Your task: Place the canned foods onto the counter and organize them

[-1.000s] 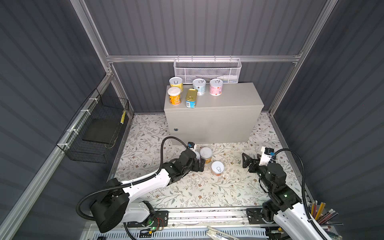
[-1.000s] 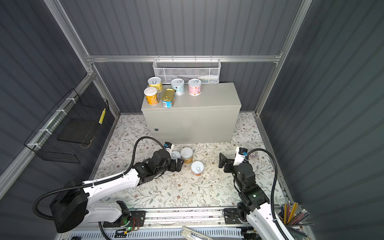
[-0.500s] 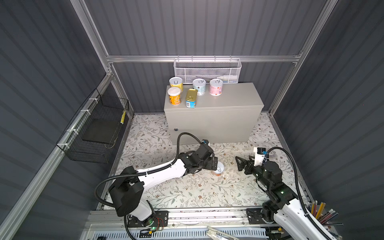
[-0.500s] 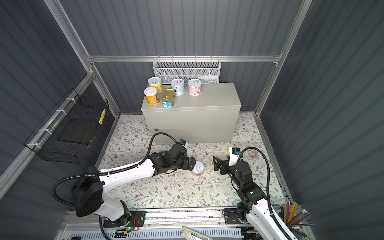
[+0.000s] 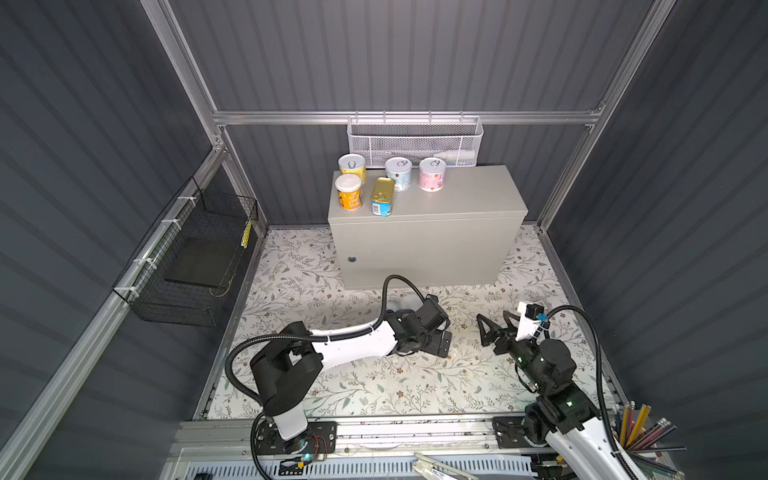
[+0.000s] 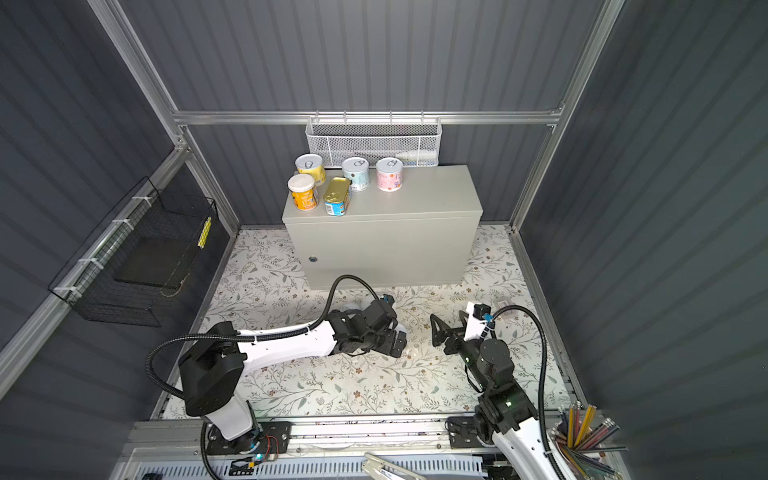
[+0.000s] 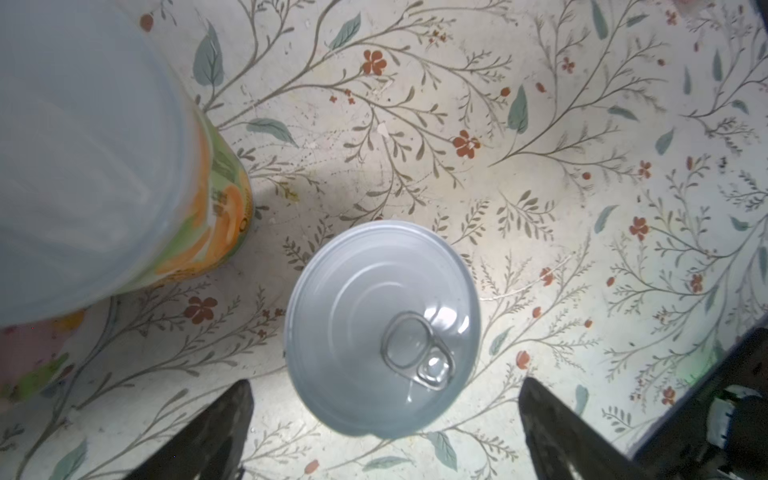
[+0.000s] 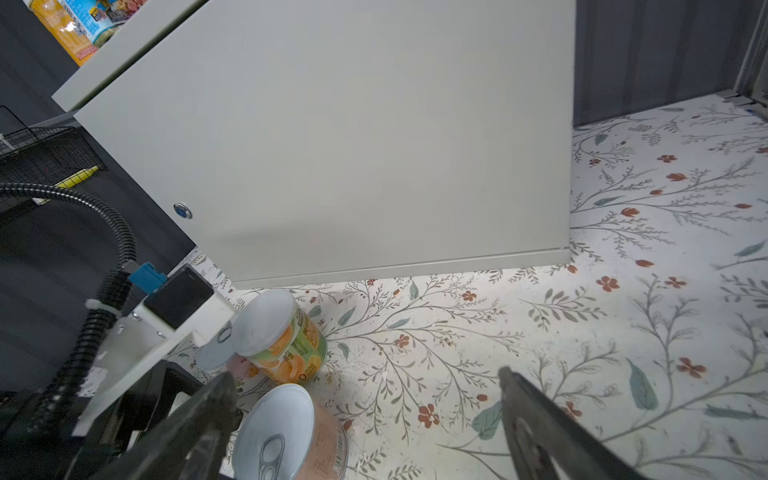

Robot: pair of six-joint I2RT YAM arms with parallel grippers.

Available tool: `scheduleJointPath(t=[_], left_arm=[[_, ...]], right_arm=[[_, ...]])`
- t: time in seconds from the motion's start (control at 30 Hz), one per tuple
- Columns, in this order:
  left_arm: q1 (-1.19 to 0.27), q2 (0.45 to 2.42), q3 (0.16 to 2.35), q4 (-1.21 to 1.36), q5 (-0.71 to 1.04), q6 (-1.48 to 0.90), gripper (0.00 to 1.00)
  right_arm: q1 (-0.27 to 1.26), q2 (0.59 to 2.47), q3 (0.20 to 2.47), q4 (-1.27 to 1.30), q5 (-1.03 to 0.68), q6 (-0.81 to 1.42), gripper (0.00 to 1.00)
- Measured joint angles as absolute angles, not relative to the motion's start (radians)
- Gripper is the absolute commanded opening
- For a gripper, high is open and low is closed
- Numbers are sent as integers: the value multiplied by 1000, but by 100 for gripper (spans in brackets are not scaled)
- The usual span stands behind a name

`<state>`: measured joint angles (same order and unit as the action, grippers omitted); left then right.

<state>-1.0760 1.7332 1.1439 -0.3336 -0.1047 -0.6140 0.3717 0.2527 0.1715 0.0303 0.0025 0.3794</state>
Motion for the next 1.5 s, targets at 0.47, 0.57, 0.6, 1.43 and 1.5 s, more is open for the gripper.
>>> scheduleJointPath(t=[0.47, 0.57, 0.6, 1.43, 1.5], left_arm=[[-1078, 1810, 1198, -311, -149, -568, 89], [-1078, 1824, 1198, -299, -146, -553, 82], [-1078, 1828, 1198, -296, -146, -553, 81], [-1079, 1842, 1210, -291, -175, -513, 57], [-1079, 1842, 1210, -291, -175, -513, 56]], right_arm=[[372, 316, 170, 37, 25, 374, 99], [372, 316, 170, 37, 34, 374, 99], [372, 316, 170, 37, 36, 374, 99], [372, 358, 170, 47, 50, 375, 99], [372, 363, 170, 52, 48, 376, 99]])
